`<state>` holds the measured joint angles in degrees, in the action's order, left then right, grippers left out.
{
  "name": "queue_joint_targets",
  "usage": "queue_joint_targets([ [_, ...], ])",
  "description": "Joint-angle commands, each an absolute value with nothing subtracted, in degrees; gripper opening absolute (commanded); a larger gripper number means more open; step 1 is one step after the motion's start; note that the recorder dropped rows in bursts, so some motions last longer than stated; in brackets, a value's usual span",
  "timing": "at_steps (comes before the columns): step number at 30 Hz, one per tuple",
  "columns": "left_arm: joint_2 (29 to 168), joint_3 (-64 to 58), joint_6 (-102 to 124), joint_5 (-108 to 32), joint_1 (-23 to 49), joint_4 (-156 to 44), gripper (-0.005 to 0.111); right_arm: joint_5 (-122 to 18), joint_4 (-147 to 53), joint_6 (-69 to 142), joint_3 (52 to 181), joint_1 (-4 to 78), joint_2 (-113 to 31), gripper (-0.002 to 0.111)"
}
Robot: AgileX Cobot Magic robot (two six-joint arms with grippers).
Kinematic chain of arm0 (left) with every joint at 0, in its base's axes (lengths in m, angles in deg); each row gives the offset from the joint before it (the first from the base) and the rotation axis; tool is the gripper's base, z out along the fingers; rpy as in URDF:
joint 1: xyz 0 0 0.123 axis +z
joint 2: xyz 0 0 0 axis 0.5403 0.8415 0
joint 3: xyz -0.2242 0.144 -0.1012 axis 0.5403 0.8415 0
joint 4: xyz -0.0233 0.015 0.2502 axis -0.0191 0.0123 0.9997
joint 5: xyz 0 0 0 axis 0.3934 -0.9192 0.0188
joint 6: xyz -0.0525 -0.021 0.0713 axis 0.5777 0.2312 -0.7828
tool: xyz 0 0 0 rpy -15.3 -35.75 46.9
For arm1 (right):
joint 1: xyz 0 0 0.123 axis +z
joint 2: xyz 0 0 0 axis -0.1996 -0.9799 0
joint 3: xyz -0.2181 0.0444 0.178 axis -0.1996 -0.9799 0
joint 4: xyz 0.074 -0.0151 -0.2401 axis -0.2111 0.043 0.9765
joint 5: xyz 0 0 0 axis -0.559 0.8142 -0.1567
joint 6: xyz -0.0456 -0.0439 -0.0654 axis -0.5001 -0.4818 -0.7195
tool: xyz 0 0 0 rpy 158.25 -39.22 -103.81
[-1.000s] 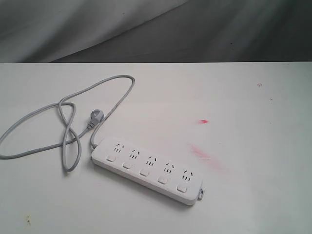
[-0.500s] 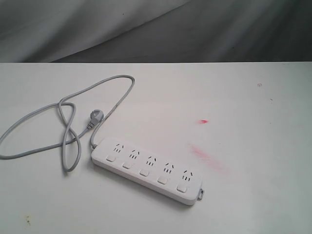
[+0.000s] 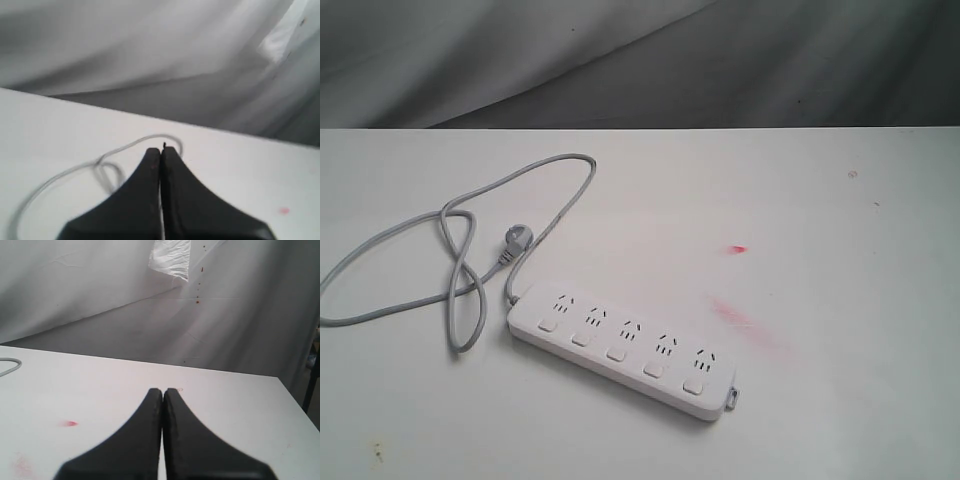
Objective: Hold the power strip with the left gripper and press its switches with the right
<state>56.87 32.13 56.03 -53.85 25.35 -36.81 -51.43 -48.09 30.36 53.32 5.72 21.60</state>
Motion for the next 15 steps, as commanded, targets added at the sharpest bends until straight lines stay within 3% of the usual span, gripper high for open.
queue_joint_targets([
  [1, 70.7, 21.49, 34.45, -68.65, 25.16, -44.04, 0.001, -51.85, -47.42, 30.46, 53.06, 5.36, 21.92, 0.0],
  [7, 82.76, 12.81, 25.72, -71.86, 25.16, -44.81, 0.001, -51.85, -47.42, 30.46, 53.06, 5.36, 21.92, 0.0],
  [15, 86.57, 12.01, 25.83, -61.53, 25.16, -45.01, 0.001, -51.85, -47.42, 30.34, 53.06, 5.36, 21.92, 0.0],
])
